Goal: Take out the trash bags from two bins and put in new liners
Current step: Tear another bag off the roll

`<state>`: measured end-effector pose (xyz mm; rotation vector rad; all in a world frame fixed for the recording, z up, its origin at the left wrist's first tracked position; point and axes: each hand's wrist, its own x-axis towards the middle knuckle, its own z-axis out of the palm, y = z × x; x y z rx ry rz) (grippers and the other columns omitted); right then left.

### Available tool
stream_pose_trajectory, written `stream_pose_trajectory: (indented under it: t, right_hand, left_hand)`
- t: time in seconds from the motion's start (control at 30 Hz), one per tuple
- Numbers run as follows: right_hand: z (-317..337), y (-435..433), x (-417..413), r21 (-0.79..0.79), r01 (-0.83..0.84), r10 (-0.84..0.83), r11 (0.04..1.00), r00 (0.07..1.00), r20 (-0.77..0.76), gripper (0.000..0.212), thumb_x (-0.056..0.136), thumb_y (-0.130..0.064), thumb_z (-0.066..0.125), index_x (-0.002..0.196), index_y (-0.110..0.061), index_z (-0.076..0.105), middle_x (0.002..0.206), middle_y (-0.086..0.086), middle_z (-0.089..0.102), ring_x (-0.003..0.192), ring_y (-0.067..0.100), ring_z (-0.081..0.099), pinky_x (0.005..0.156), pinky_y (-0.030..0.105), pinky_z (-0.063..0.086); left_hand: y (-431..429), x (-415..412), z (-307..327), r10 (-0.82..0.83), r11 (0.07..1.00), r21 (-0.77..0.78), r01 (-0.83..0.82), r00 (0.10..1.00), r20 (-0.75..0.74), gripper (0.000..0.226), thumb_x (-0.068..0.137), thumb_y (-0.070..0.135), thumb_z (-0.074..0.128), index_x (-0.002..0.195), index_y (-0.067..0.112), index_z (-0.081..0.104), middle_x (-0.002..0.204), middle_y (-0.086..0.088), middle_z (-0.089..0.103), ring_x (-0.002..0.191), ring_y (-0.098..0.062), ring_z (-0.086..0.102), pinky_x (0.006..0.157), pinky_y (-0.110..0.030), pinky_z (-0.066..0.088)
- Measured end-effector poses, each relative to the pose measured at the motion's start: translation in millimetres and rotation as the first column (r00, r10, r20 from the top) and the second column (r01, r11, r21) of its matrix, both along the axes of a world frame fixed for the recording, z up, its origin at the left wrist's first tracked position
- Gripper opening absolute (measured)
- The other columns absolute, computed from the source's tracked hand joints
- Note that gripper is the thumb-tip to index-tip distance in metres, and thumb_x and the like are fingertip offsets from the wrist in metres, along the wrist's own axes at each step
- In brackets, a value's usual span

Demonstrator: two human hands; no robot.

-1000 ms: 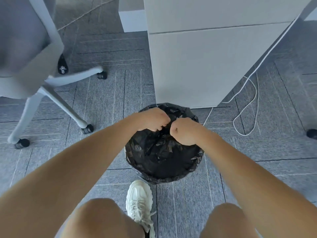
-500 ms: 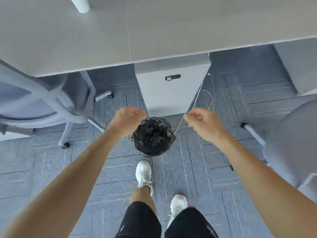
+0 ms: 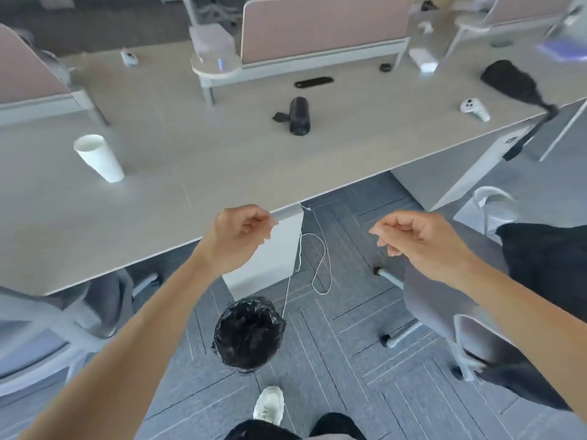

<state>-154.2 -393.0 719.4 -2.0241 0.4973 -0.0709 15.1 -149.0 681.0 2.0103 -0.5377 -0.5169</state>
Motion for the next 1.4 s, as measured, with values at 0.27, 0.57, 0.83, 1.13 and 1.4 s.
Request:
stream_pose_trajectory:
  t: [0.27, 0.57, 0.83, 1.13, 1.4]
  right_hand:
    - [33.5, -42.3, 33.6, 0.000, 0.114, -0.113, 0.994, 0.988, 0.106, 0.010, 0.094, -0.023, 0.063, 0.093, -0.022, 0.073, 0.081, -0.007, 0.072, 0.062, -0.001, 0.064, 0.066, 0.015, 0.052]
    - [22.3, -170.4, 83.1, 0.009, 0.033, -0.034, 0.999, 0.992, 0.120, 0.009, 0.093, -0.033, 0.063, 0.092, -0.029, 0.071, 0.096, -0.009, 0.071, 0.074, 0.012, 0.072, 0.091, 0.045, 0.055]
    - [38.1, -272.9, 153.1, -0.001, -0.020, 0.020, 1.000, 0.992, 0.121, 0.009, 0.093, -0.031, 0.064, 0.090, -0.025, 0.071, 0.102, -0.007, 0.071, 0.070, 0.008, 0.071, 0.079, 0.041, 0.055]
    - [43.4, -325.4, 264.6, -0.080, -0.145, 0.153, 0.986, 0.982, 0.108, 0.010, 0.094, -0.029, 0.063, 0.088, -0.025, 0.070, 0.089, -0.008, 0.071, 0.069, 0.007, 0.068, 0.074, 0.030, 0.053]
    - [37.7, -351.7, 348.7, -0.151, -0.158, 0.162, 0.976, 0.987, 0.015, 0.012, 0.093, -0.033, 0.063, 0.084, -0.031, 0.070, 0.081, -0.015, 0.071, 0.075, 0.007, 0.069, 0.081, 0.035, 0.054]
  left_hand:
    - [-88.9, 52.5, 29.3, -0.031, 0.990, -0.139, 0.029, 0.999, -0.010, 0.012, 0.092, 0.021, 0.064, 0.082, 0.022, 0.070, 0.062, 0.013, 0.063, 0.058, -0.004, 0.055, 0.067, -0.028, 0.045]
    - [-225.9, 98.5, 27.3, 0.111, 0.980, -0.169, -0.102, 0.993, 0.043, 0.010, 0.086, 0.028, 0.069, 0.092, 0.034, 0.064, 0.085, 0.007, 0.064, 0.071, -0.011, 0.059, 0.081, -0.034, 0.051]
    - [-310.7, 139.6, 46.4, 0.256, 0.951, -0.193, -0.242, 0.966, 0.047, 0.020, 0.084, 0.024, 0.063, 0.103, 0.031, 0.061, 0.087, 0.000, 0.065, 0.078, -0.021, 0.063, 0.081, -0.044, 0.055]
    - [-349.2, 234.6, 45.8, 0.258, 0.959, -0.145, -0.243, 0.961, 0.100, 0.016, 0.092, 0.009, 0.060, 0.094, 0.022, 0.068, 0.082, -0.001, 0.063, 0.068, -0.015, 0.057, 0.068, -0.025, 0.050]
    - [-371.8, 321.5, 19.3, 0.243, 0.969, -0.047, -0.241, 0.969, 0.039, 0.013, 0.092, 0.015, 0.060, 0.099, 0.019, 0.069, 0.089, 0.006, 0.065, 0.077, -0.013, 0.060, 0.058, -0.014, 0.043]
